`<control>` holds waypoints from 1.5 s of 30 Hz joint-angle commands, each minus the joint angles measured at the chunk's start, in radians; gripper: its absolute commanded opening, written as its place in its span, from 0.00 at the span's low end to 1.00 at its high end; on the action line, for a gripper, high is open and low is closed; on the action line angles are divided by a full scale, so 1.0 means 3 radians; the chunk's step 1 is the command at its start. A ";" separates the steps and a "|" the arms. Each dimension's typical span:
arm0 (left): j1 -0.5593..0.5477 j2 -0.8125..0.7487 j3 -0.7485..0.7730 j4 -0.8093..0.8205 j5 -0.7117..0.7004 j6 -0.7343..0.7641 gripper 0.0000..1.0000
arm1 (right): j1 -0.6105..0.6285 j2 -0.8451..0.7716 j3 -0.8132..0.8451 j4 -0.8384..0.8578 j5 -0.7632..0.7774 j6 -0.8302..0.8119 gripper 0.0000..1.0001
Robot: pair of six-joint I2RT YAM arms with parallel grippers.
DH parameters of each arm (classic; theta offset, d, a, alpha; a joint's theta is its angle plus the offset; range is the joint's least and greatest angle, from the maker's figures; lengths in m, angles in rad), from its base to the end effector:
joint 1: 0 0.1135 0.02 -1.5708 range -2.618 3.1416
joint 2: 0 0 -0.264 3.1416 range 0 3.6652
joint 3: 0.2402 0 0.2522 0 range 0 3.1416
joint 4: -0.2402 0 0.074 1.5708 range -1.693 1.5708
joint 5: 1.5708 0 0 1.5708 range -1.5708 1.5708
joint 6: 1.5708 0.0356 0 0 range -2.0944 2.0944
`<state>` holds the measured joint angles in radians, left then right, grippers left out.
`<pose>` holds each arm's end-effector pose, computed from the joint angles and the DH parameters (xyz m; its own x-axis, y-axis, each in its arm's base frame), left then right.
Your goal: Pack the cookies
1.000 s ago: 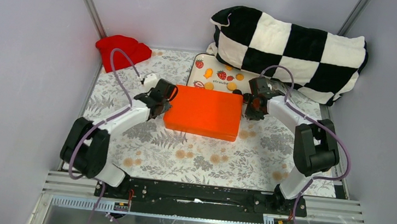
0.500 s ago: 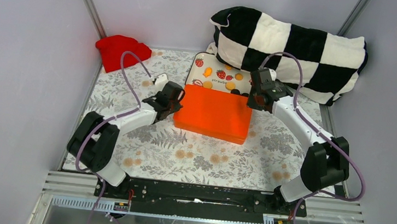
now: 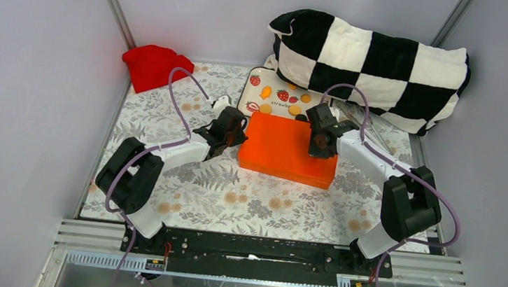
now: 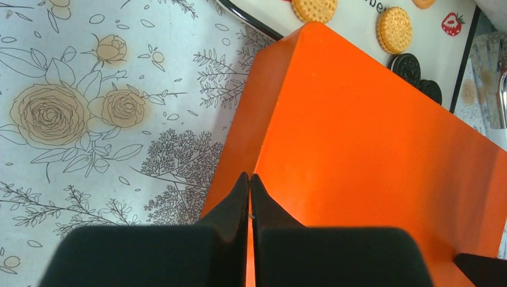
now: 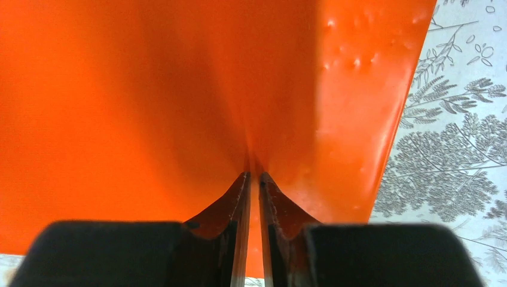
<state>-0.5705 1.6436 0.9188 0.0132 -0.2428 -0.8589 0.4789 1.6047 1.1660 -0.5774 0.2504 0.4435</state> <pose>0.2946 -0.1789 0.1884 -0.6399 -0.4626 -0.6136 -0.1738 0.8649 -0.4708 0.2999 0.1458 0.2354 -0.8233 0.0410 -0.5661 0.0251 0.9990 0.0357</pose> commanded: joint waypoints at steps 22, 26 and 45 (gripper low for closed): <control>-0.0223 -0.0978 -0.0151 -0.1066 -0.0647 0.0189 0.00 | 0.0009 -0.1201 0.0006 0.0031 -0.0058 -0.0026 0.30; -0.0231 -0.1121 -0.0185 -0.1159 -0.0704 0.0179 0.00 | 0.0009 -0.1360 -0.0126 0.0027 -0.0105 0.0002 0.35; -0.0228 -0.1167 -0.0179 -0.1251 -0.0778 0.0184 0.00 | 0.0006 -0.1462 -0.0194 -0.0172 0.0193 -0.0164 0.55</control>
<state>-0.6346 1.3075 0.8814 -0.3458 -0.4358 -0.8192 0.4789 1.1778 1.0988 -0.6144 0.2596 0.4217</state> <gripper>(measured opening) 0.000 0.479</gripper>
